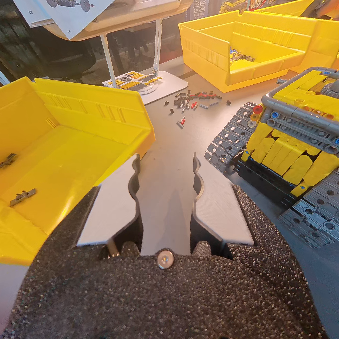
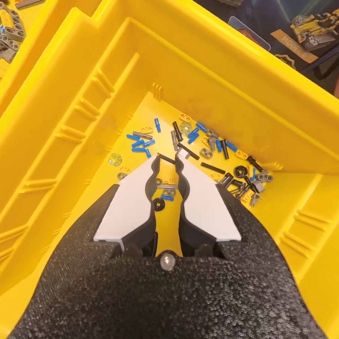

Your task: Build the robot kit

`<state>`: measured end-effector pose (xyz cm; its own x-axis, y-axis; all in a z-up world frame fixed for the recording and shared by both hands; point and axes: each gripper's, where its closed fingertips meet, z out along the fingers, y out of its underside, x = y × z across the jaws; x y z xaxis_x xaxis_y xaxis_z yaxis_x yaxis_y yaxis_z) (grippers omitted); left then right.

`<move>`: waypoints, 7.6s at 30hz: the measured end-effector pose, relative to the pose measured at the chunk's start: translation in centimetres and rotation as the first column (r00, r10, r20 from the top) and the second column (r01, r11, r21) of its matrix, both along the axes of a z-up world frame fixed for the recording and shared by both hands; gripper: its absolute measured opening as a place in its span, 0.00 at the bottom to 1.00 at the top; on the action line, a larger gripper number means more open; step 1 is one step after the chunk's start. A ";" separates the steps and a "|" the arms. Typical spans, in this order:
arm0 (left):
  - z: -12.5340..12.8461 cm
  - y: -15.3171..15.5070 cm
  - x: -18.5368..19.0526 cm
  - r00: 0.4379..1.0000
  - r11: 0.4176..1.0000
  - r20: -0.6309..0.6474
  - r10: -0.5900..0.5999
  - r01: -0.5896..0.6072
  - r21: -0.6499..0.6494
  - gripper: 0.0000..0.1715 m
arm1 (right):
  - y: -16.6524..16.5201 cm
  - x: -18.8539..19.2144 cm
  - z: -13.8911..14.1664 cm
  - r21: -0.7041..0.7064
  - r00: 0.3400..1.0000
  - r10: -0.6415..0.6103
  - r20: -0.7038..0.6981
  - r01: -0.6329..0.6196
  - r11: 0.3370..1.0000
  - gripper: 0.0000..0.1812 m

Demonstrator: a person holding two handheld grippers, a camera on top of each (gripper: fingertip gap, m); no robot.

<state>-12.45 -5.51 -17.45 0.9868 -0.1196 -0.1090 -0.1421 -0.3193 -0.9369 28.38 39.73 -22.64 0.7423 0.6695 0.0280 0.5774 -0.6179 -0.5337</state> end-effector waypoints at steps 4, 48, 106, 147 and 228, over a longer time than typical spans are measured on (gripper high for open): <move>0.1 -0.1 0.0 1.000 1.000 -0.004 0.001 -0.001 0.006 0.33 | -0.2 -0.4 -0.9 -0.072 0.998 0.056 -0.015 -0.057 0.996 0.09; 0.9 -0.4 -0.3 1.000 0.999 0.028 0.001 -0.003 0.051 0.32 | -7.5 -28.6 16.4 0.680 0.567 0.601 0.564 -0.731 0.052 0.02; 0.2 0.0 -0.7 0.997 1.000 0.081 0.003 -0.004 0.008 0.32 | -7.1 -31.5 15.5 0.597 0.411 0.621 0.668 -0.794 -0.116 0.02; 1.1 -0.3 -0.3 0.997 0.998 0.076 -0.016 0.011 0.056 0.32 | -25.9 -24.5 13.8 0.460 0.540 0.829 0.147 -0.779 0.426 0.02; 2.7 -1.4 0.7 0.992 0.986 0.084 -0.096 0.083 0.144 0.31 | -30.7 -35.8 -2.3 0.073 0.478 0.873 -0.099 -0.871 0.486 0.02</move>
<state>-11.72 -6.91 -14.79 0.9794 -0.1975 -0.0422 -0.0774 -0.1738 -0.9817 -7.44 8.98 -24.94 -0.2253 0.9743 0.0031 0.7543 0.1764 -0.6323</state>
